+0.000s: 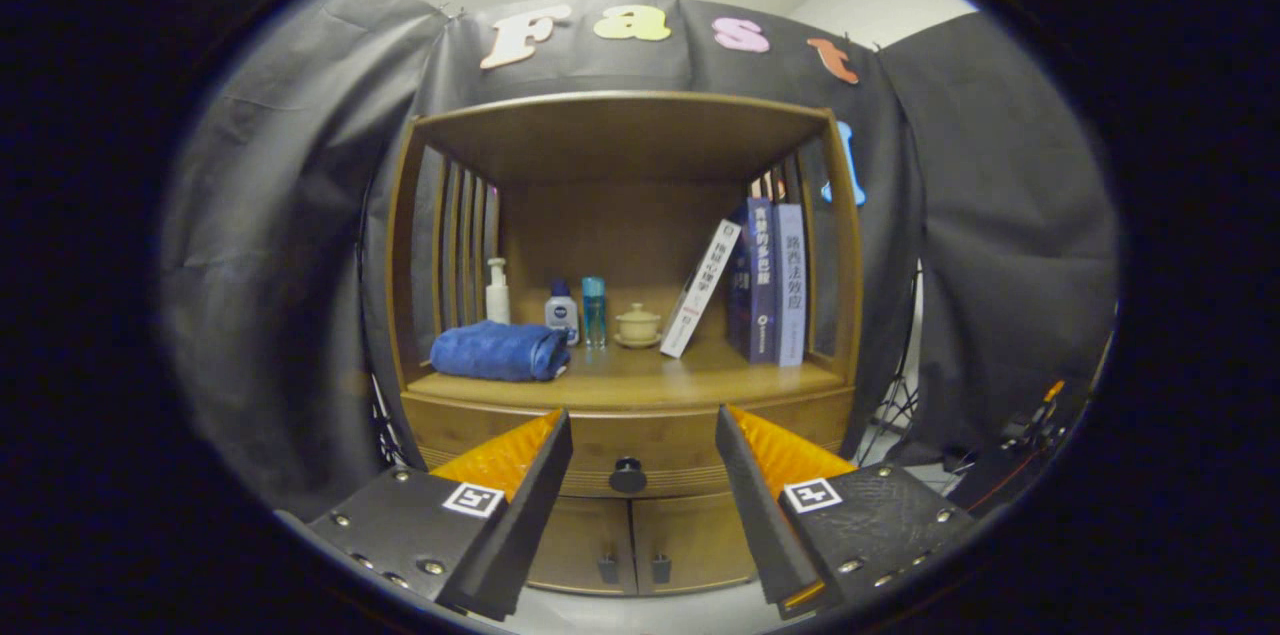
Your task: Pull open the drawer, take out the items inside it, and place them on the countertop above the cabinet.
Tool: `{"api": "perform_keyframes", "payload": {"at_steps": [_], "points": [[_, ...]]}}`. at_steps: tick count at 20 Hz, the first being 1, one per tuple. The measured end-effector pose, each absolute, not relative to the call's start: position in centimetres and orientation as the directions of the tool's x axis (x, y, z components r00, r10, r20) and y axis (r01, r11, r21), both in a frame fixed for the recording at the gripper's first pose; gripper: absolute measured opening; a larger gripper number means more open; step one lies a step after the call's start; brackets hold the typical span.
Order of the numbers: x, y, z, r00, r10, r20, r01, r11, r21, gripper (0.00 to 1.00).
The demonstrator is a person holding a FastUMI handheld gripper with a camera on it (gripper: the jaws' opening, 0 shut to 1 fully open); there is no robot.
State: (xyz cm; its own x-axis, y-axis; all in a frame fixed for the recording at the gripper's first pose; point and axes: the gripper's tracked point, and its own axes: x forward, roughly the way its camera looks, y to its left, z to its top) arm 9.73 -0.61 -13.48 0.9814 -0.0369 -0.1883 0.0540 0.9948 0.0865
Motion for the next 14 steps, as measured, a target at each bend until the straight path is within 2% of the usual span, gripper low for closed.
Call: {"api": "perform_keyframes", "payload": {"at_steps": [9,12,14], "points": [[16.7,1.5,-26.3,0.918,-0.010,-0.396,0.047,0.995,0.083,0.87],[18.1,1.4,-28.1,0.904,-0.035,-0.426,0.066,0.996,0.058,0.83],[19.5,1.0,-29.2,0.892,-0.048,-0.450,0.078,0.996,0.049,0.70]]}}
